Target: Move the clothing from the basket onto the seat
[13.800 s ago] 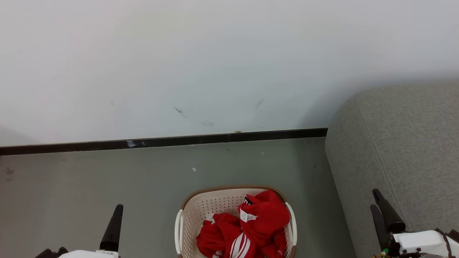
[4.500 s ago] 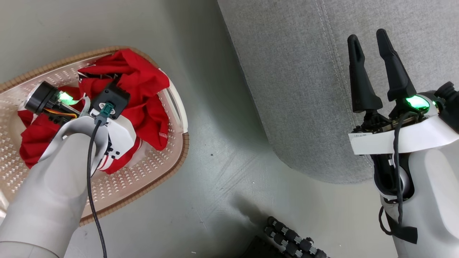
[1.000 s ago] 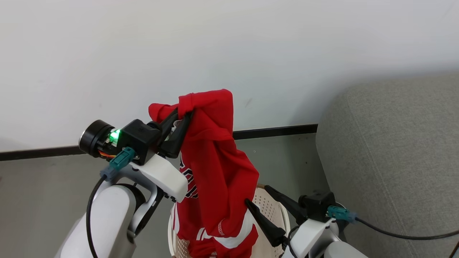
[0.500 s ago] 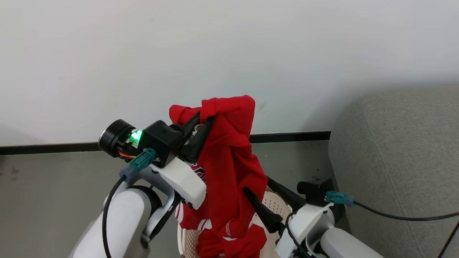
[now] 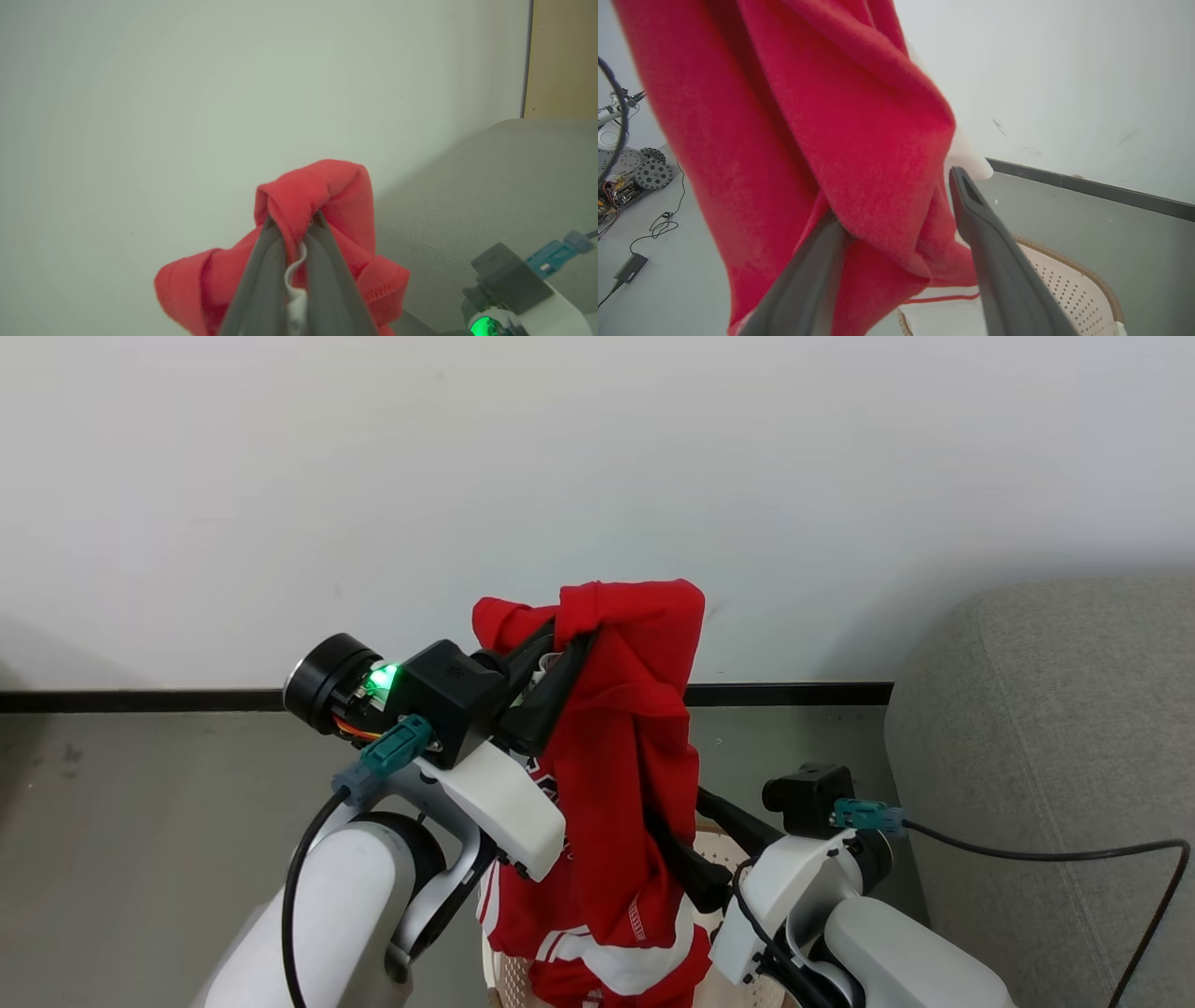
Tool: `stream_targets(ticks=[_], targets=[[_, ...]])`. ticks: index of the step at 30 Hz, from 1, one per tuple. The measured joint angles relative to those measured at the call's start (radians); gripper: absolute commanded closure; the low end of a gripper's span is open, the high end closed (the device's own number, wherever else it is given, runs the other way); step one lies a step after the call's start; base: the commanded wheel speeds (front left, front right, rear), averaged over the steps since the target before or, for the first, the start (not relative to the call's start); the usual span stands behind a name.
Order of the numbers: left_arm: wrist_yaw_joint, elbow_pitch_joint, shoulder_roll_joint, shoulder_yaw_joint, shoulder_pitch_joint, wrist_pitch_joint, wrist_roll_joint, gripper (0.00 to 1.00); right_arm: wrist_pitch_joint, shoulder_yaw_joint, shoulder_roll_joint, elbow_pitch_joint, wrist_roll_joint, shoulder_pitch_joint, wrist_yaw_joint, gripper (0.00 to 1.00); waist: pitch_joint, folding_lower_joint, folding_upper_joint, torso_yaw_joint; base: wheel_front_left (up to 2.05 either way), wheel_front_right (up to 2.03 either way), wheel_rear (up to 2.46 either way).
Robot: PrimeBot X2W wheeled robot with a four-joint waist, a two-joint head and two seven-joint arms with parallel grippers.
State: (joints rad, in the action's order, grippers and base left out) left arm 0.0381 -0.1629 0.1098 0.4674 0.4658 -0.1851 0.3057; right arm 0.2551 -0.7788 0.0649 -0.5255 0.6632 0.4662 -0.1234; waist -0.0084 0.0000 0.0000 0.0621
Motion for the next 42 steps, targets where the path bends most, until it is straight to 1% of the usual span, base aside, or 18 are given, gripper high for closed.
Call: stream_targets(ticks=[1, 2, 3, 8, 15, 19, 24, 25, 26, 28, 29, 30, 31, 32, 38, 42], targets=[[0.0, -0.002, -0.001, 0.0, 0.0, 0.0, 0.002, 1.0, 0.0, -0.013, 0.0, -0.005, 0.003, 0.007, 0.0, 0.66, 0.001, 0.0, 0.0, 0.002, 0.0, 0.0, 0.0], [-0.001, -0.003, -0.003, -0.001, 0.0, -0.002, 0.002, 1.0, 0.0, -0.021, 0.0, -0.007, 0.004, 0.013, 0.0, 0.92, 0.002, 0.0, 0.0, 0.004, 0.0, 0.0, 0.0], [-0.001, -0.005, -0.004, -0.002, 0.0, -0.008, 0.002, 1.0, 0.0, -0.026, -0.001, -0.007, 0.004, 0.018, 0.0, 1.0, 0.004, 0.0, 0.0001, 0.006, 0.0, 0.0, 0.0], [-0.018, -0.006, -0.003, -0.028, -0.002, -0.008, 0.01, 1.0, 0.0, -0.053, -0.001, -0.007, 0.004, 0.037, 0.0, 1.0, 0.01, 0.0, 0.0, 0.005, 0.0, 0.0, 0.0], [-0.054, 0.012, -0.003, -0.079, -0.046, 0.012, 0.03, 1.0, 0.0, -0.009, 0.006, 0.007, -0.027, 0.055, 0.0, 1.0, 0.015, 0.0001, 0.0, -0.015, 0.0, 0.0, 0.0], [-0.07, 0.035, -0.003, -0.1, -0.087, 0.033, 0.038, 1.0, 0.0, 0.037, 0.049, 0.027, -0.054, 0.056, 0.0, 1.0, 0.017, 0.0, 0.0, -0.032, 0.0, 0.0, 0.0], [-0.077, 0.067, -0.007, -0.104, -0.136, 0.055, 0.062, 1.0, 0.0, 0.109, 0.096, 0.061, -0.094, 0.056, 0.0, 1.0, 0.018, 0.0, 0.0, -0.057, 0.0, 0.0, 0.0], [-0.077, 0.075, -0.008, -0.104, -0.145, 0.056, 0.064, 0.89, 0.0, 0.125, 0.101, 0.07, -0.1, 0.056, 0.0, 1.0, 0.018, 0.0, 0.0, -0.063, 0.0, 0.0, 0.0], [-0.08, 0.083, -0.008, -0.104, -0.152, 0.061, 0.064, 0.83, 0.0, 0.138, 0.106, 0.077, -0.104, 0.056, 0.0, 1.0, 0.017, 0.0, 0.0, -0.068, 0.0, 0.0, 0.0], [-0.08, 0.094, -0.008, -0.103, -0.164, 0.072, 0.064, 0.67, 0.0, 0.161, 0.121, 0.097, -0.119, 0.056, 0.0, 1.0, 0.017, 0.0001, 0.0, -0.079, 0.0, 0.0, 0.0], [-0.08, 0.098, -0.009, -0.101, -0.17, 0.077, 0.064, 0.53, 0.0, 0.174, 0.127, 0.106, -0.126, 0.056, 0.0, 1.0, 0.017, 0.0, 0.0, -0.084, 0.0, 0.0, 0.0], [-0.08, 0.105, -0.01, -0.1, -0.172, 0.084, 0.065, 0.25, 0.0, 0.187, 0.134, 0.116, -0.133, 0.056, 0.0, 1.0, 0.017, 0.0, 0.0, -0.09, 0.0, 0.0, 0.0], [-0.079, 0.111, -0.012, -0.098, -0.172, 0.091, 0.066, 0.11, 0.0, 0.2, 0.14, 0.129, -0.141, 0.056, 0.0, 1.0, 0.016, 0.0, 0.0, -0.095, 0.0, 0.0, 0.0], [-0.079, 0.115, -0.012, -0.095, -0.172, 0.099, 0.068, 0.0, 0.0, 0.215, 0.146, 0.14, -0.151, 0.056, 0.0, 1.0, 0.016, 0.0, 0.0, -0.101, 0.0, 0.0, 0.0], [-0.069, 0.136, -0.02, -0.072, -0.172, 0.135, 0.071, 0.0, 0.0, 0.31, 0.192, 0.205, -0.188, 0.055, 0.0, 1.0, 0.012, 0.0, 0.0, -0.134, 0.0, 0.0, 0.0], [-0.052, 0.149, -0.027, -0.056, -0.172, 0.155, 0.072, 0.0, 0.0, 0.379, 0.227, 0.243, -0.221, 0.049, 0.0, 1.0, 0.008, 0.0, 0.0, -0.156, 0.0, 0.0, 0.0]])
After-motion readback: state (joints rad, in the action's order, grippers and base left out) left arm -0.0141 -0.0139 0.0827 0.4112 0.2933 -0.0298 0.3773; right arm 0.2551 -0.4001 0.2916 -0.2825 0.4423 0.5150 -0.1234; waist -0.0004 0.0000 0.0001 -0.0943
